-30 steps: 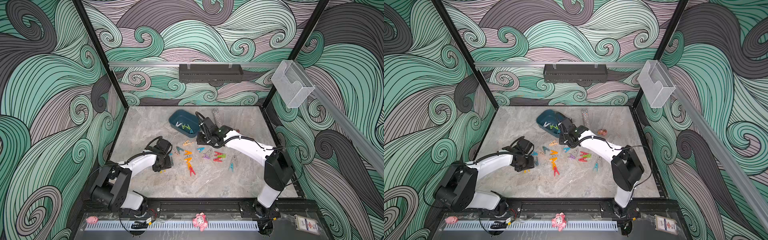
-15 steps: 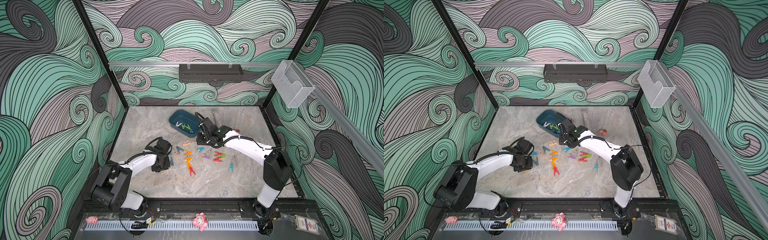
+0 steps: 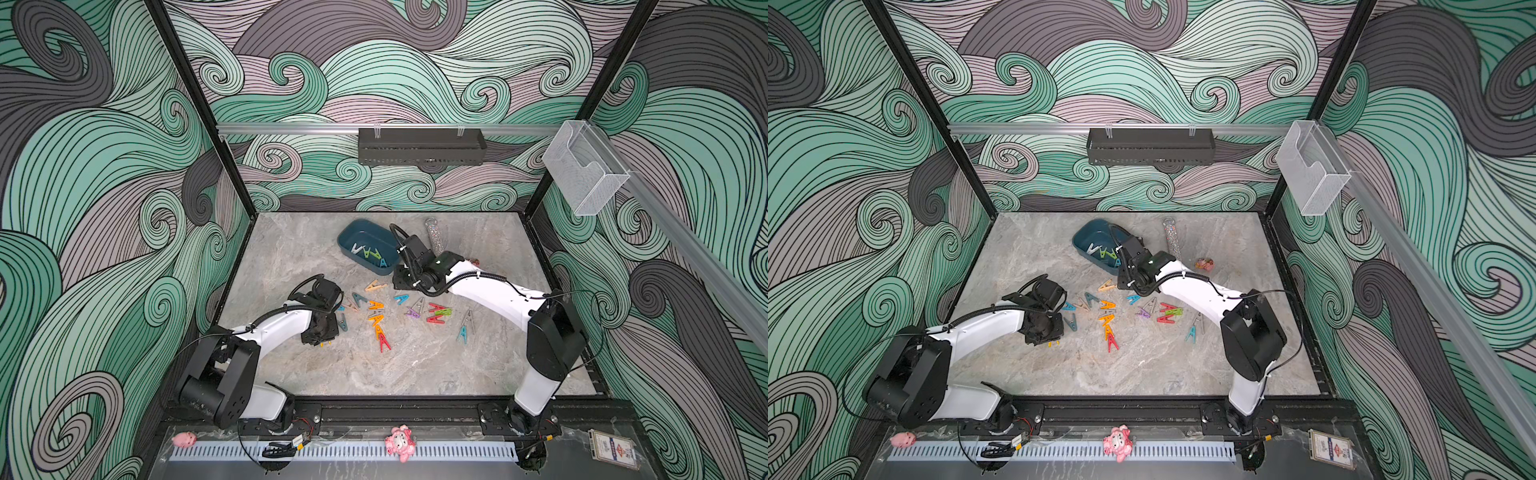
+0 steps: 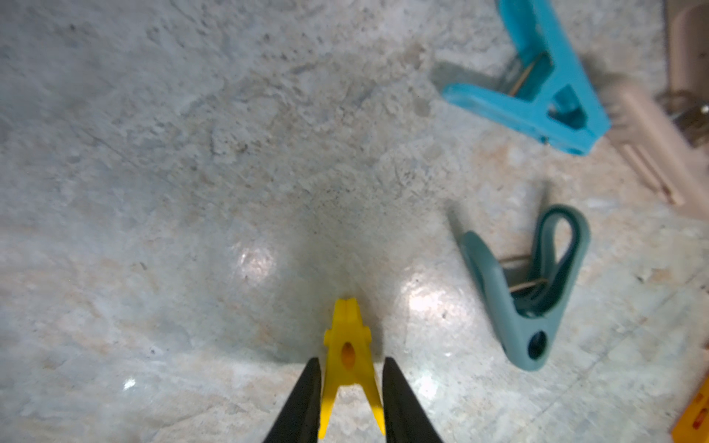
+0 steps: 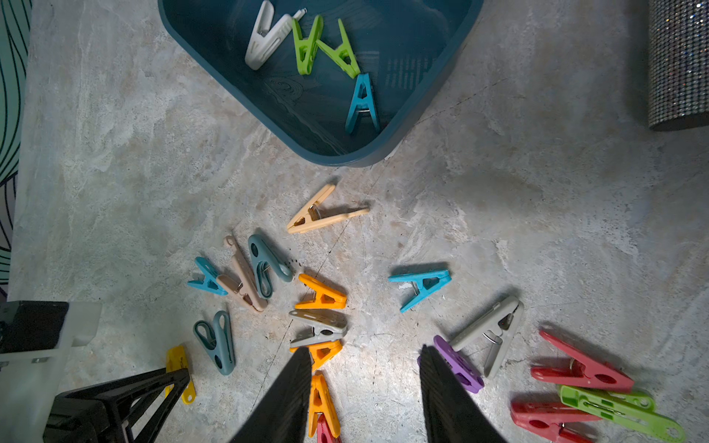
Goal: Put the clothespins into the storage box
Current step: Pick up the clothespin from the center of the board.
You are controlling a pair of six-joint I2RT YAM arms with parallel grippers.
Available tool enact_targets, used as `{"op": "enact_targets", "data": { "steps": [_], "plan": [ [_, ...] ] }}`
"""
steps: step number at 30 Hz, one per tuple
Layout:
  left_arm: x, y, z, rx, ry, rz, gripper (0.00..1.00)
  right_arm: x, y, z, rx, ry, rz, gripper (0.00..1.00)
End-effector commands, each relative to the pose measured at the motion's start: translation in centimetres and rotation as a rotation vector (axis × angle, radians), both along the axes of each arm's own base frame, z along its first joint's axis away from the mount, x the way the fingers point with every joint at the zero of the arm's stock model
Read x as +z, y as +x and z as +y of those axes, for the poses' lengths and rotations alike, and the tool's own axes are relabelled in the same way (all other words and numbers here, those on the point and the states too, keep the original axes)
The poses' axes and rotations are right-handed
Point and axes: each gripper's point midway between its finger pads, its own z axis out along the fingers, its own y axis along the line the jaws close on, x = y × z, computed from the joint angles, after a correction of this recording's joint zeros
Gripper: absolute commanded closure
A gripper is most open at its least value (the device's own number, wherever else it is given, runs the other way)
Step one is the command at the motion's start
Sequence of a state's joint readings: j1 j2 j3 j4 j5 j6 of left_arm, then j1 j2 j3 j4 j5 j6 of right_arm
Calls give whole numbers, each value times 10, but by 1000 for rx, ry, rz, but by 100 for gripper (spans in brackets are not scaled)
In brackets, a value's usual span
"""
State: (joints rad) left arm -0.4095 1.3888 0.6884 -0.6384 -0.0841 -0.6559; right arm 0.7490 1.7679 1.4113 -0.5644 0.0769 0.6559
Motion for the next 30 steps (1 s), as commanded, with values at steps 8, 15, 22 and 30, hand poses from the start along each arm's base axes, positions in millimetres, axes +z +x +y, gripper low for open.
{"op": "enact_targets", "data": {
  "steps": [8, 15, 22, 30],
  "plan": [
    [4, 4, 2, 1, 27, 1, 66, -6, 1, 0, -17, -16, 0, 52],
    [-3, 4, 2, -6, 33, 8, 68, -6, 1, 0, -16, -19, 0, 51],
    [-3, 6, 1, -10, 27, 1, 76, -5, 2, 0, -16, -20, -4, 52],
    [13, 13, -2, -19, 17, -35, 77, -5, 3, 0, -15, -22, -4, 52]
  ]
}}
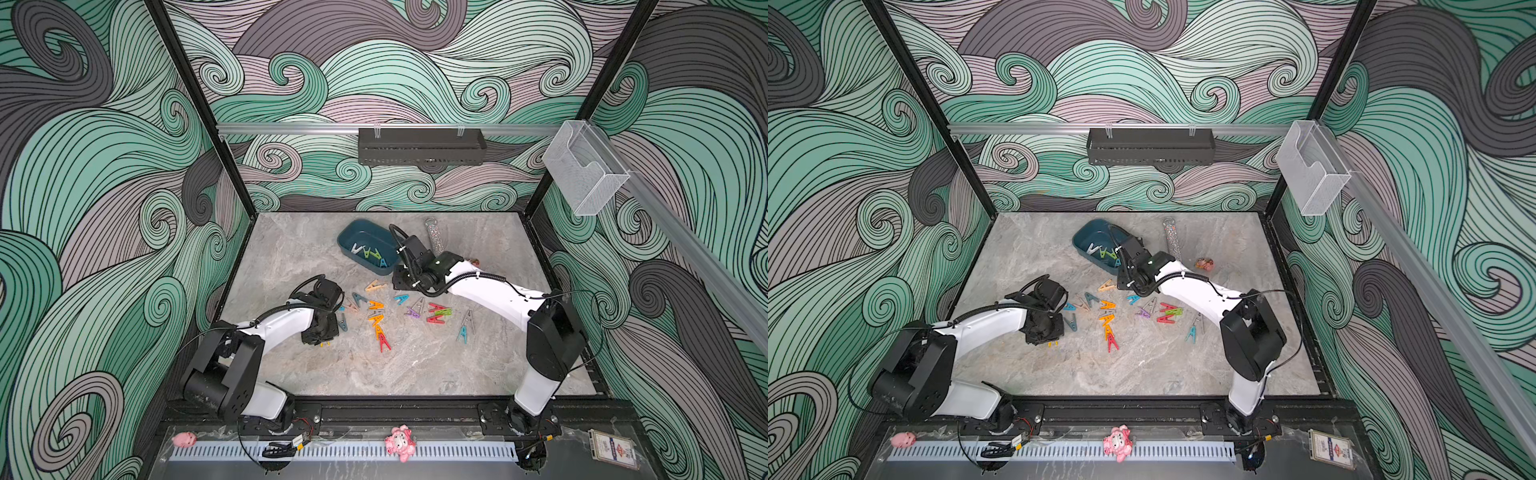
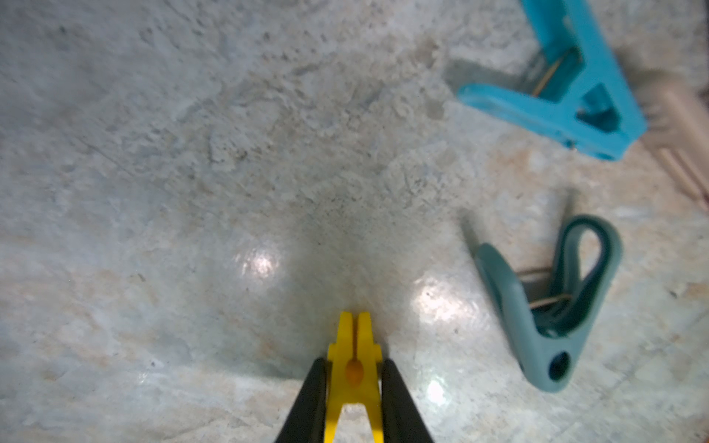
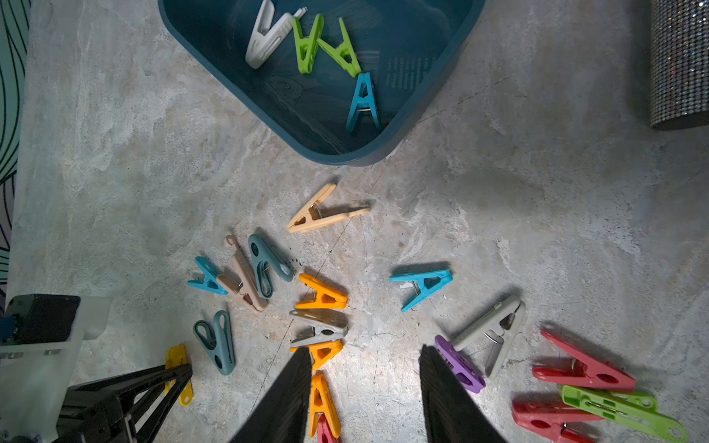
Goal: Put the clothespins into the storage box
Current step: Pick up the clothespin from the center of the board, then place the clothespin in the storage box.
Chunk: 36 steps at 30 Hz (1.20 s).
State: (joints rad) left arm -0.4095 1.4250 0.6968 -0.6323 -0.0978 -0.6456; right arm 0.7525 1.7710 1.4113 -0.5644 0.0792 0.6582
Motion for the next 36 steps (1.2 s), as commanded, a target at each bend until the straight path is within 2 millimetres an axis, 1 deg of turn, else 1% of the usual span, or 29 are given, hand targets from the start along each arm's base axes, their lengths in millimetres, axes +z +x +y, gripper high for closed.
{"op": "enact_targets", "data": {
  "steps": [1, 5, 7, 8, 11, 16, 19, 22, 25, 30, 31, 33, 34, 36],
  "plan": [
    [22, 14, -5, -14, -7, -60, 77, -3, 4, -1, -15, -20, -9, 52],
    [39, 32, -12, -36, -20, -108, 77, -2, 4, -2, -15, -25, -12, 52],
    [50, 50, -21, -58, -35, -143, 77, -1, 3, -4, -18, -28, -14, 52],
    [52, 60, -26, -70, -37, -149, 77, -2, 3, -5, -20, -31, -14, 52],
    [73, 99, -45, -120, -57, -199, 77, 0, 3, -9, -25, -37, -18, 51],
    [115, 179, -79, -204, -75, -319, 77, 4, 1, -22, -42, -49, -29, 52],
    [131, 220, -101, -249, -94, -363, 78, 3, -2, -28, -54, -57, -26, 52],
    [138, 254, -118, -272, -123, -400, 78, 0, -5, -31, -60, -61, -20, 52],
    [134, 277, -131, -294, -143, -414, 78, -2, -7, -35, -67, -68, -18, 52],
    [125, 296, -139, -322, -144, -444, 74, -6, -9, -41, -71, -89, -20, 51],
    [124, 299, -138, -328, -136, -456, 71, -6, -9, -42, -72, -92, -20, 51],
    [125, 305, -137, -331, -122, -481, 60, -8, -10, -42, -71, -94, -17, 49],
    [127, 307, -136, -331, -114, -493, 53, -8, -10, -42, -71, -95, -16, 49],
    [131, 309, -134, -331, -99, -513, 42, -9, -10, -42, -72, -98, -16, 48]
  ]
}}
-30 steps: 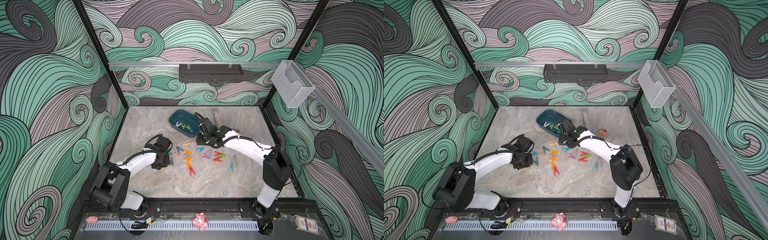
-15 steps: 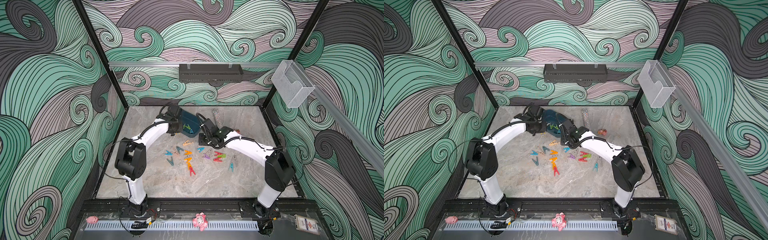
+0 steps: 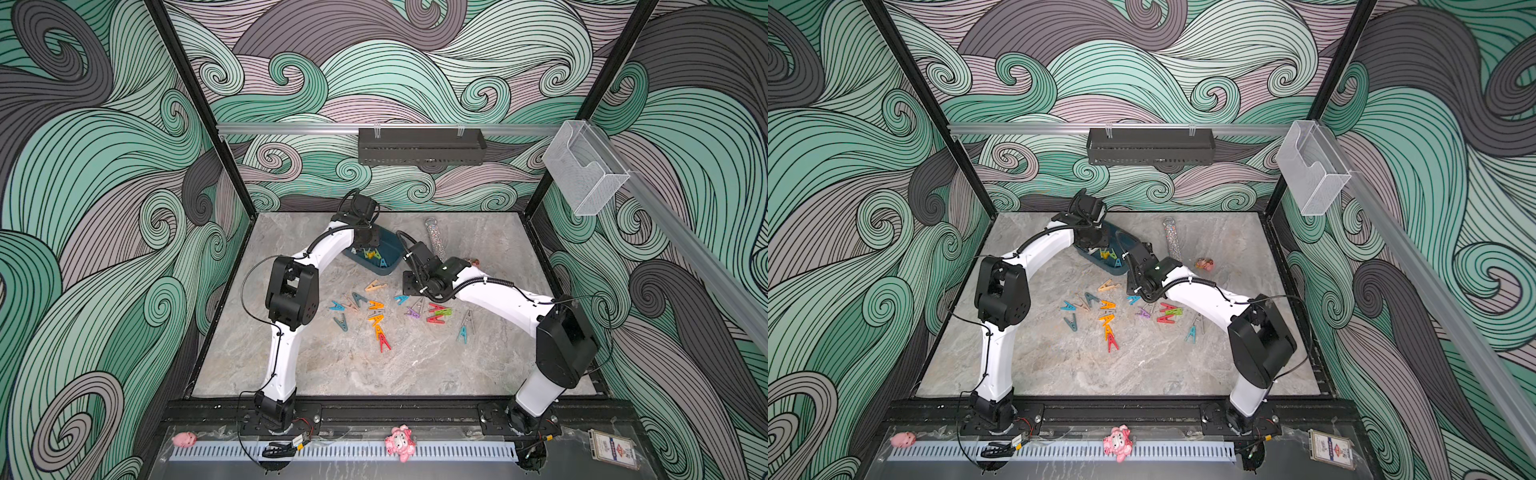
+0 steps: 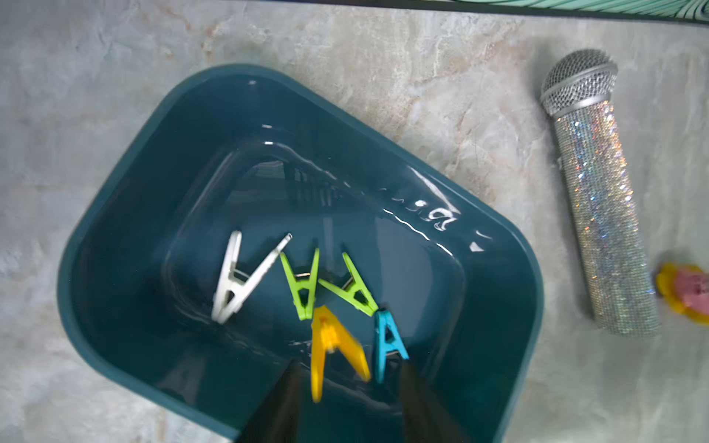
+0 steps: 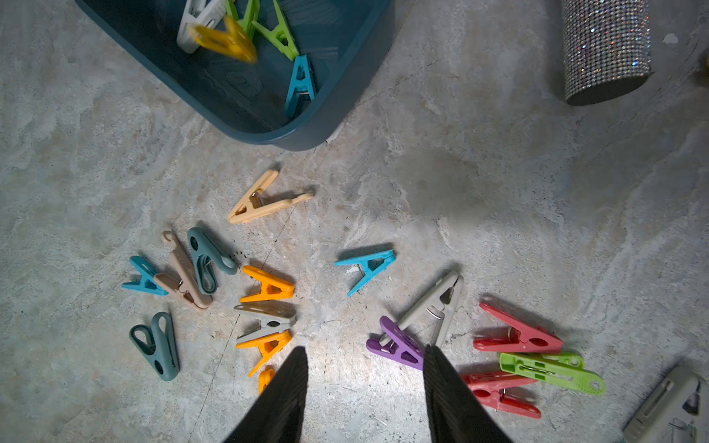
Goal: Put the clothespins into the storage box
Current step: Place the clothespin in the storage box.
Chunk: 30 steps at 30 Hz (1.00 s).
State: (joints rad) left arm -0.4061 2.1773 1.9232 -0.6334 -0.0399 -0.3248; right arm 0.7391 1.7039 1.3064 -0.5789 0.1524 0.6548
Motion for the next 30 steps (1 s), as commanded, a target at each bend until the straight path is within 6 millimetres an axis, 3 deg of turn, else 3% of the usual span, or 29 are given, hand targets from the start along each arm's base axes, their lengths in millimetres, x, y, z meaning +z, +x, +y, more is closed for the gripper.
{"op": "enact_targets", "data": {
  "steps": [1, 4, 8, 13, 17, 24, 27, 30],
  "plan": [
    [22, 14, 4, -3, 13, -91, 36, 3, 1, -9, -25, -15, -12, 48],
    [32, 12, 7, -3, 19, -122, 26, 1, 0, -11, -28, -21, -10, 47],
    [51, -2, 25, 52, 45, -159, 23, -3, 0, -14, -30, -31, -4, 46],
    [68, -42, 57, 97, 88, -206, 23, -10, -6, -25, -23, -76, 13, 45],
    [70, -86, 92, 169, 120, -237, 20, -17, -16, -35, 1, -127, 44, 47],
    [54, -165, 158, 363, 159, -253, 10, -34, -40, -60, 4, -197, 90, 54],
    [38, -194, 156, 310, 103, -207, 7, -37, -47, -75, -8, -222, 104, 54],
    [20, -218, 157, 309, 60, -168, 8, -37, -55, -78, 4, -233, 119, 54]
  ]
}}
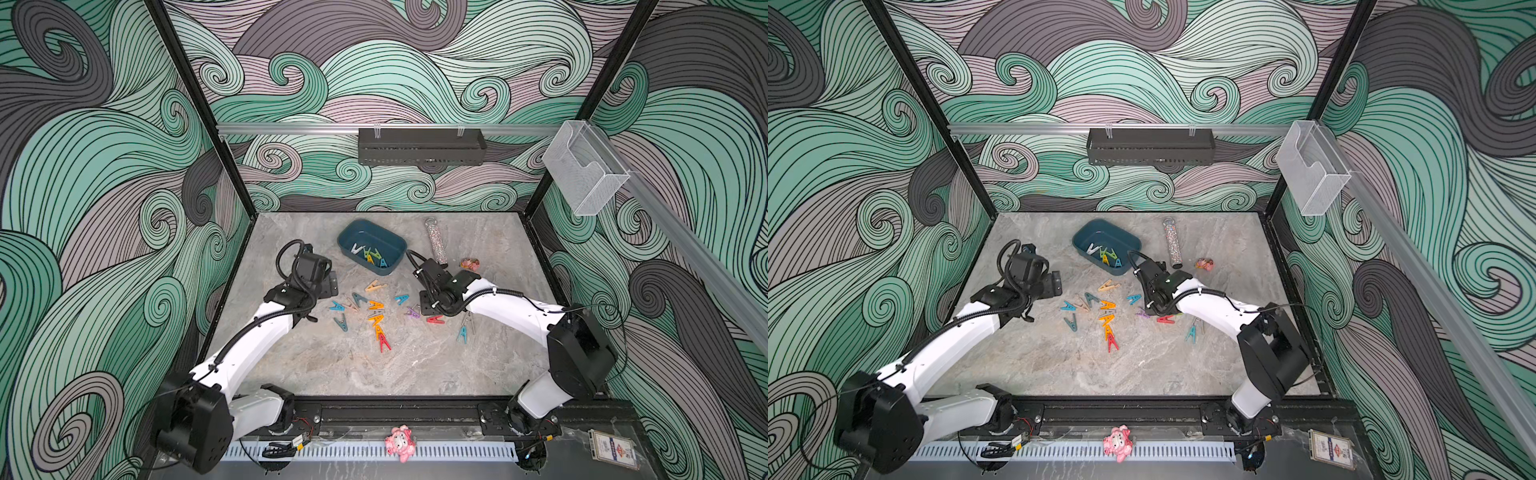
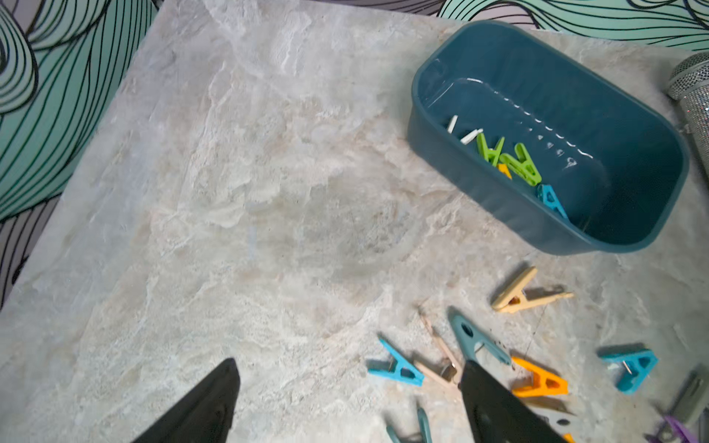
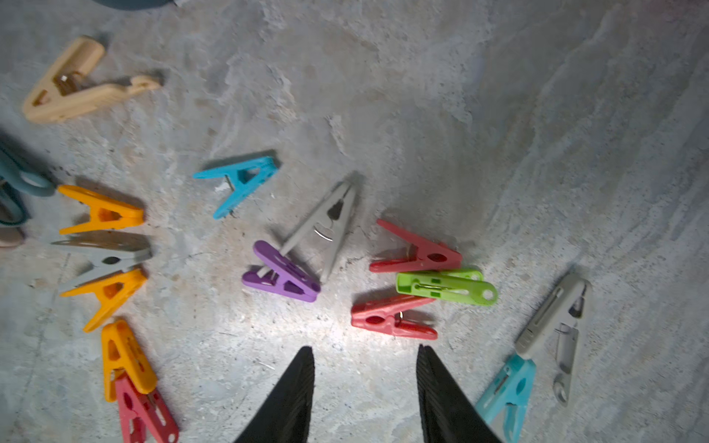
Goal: Put the clothespins into the storage box
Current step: Place the clothespin in the storage box, then pick up the clothespin from the center of the board.
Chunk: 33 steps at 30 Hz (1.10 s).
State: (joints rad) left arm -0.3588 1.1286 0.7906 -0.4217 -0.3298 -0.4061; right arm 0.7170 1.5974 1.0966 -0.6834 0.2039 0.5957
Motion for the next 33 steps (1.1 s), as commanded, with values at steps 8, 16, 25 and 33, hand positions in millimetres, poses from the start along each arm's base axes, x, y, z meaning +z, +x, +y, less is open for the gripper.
{"op": "enact_targets", "data": {
  "steps": [8, 16, 25, 33],
  "plan": [
    [-35, -47, -7, 5, -177, 67, 10, -16, -29, -33, -71, -63, 64, 51],
    [-40, -43, -18, -32, -198, 93, 12, -15, -27, -99, -206, -84, 63, 51],
    [-58, -37, -42, -90, -216, 146, 14, -30, -4, -110, -269, -63, 92, 43],
    [-61, -35, -50, -126, -178, 168, 13, -51, 4, -113, -283, -74, 128, 45]
  ]
}}
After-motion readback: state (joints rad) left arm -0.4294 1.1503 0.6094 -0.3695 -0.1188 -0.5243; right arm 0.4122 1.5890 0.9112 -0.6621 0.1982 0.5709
